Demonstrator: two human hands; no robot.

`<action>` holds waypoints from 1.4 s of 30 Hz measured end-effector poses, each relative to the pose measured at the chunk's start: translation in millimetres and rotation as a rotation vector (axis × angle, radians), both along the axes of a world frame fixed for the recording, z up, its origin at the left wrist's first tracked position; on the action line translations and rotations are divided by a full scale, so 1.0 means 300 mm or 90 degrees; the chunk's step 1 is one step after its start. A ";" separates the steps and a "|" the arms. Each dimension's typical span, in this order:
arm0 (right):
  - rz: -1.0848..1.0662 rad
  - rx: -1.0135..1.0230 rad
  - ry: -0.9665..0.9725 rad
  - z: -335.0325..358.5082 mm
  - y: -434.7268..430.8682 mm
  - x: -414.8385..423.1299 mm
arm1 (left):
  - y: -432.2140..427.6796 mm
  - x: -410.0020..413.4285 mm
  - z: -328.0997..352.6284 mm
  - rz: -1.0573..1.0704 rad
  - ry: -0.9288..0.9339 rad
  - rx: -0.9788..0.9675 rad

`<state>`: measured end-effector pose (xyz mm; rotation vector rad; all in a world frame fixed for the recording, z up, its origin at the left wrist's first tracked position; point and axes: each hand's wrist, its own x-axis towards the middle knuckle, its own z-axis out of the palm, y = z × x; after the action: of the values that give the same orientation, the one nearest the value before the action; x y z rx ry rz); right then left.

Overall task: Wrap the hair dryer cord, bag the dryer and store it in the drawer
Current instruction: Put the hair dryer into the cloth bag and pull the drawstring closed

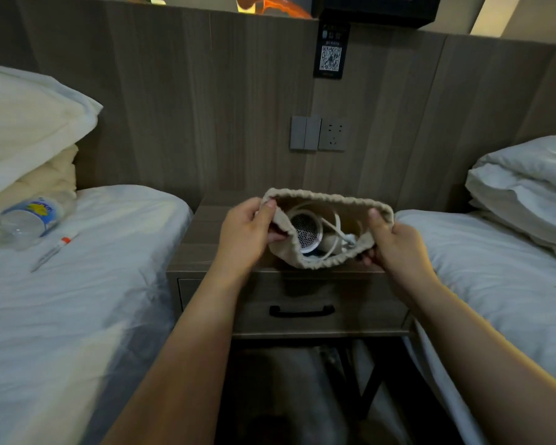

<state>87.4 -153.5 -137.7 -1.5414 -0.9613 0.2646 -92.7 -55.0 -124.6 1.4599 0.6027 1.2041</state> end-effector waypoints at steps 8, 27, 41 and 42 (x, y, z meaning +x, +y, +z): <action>0.221 0.193 0.231 0.205 -0.163 -0.077 | -0.173 -0.031 0.124 -0.153 -0.178 -0.074; 0.237 -0.025 0.245 -0.110 -0.201 0.063 | -0.178 -0.045 -0.142 -0.128 0.131 -0.222; 0.168 -0.103 0.161 -0.199 -0.214 0.269 | -0.088 -0.044 -0.244 -0.033 0.261 -0.237; 0.159 -0.072 0.213 -0.190 -0.209 0.270 | -0.090 -0.035 -0.250 -0.020 0.240 -0.247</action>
<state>168.3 -216.2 -194.7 -1.4192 -0.8811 0.7421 -103.2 -82.0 -199.5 1.3579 1.0044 0.7348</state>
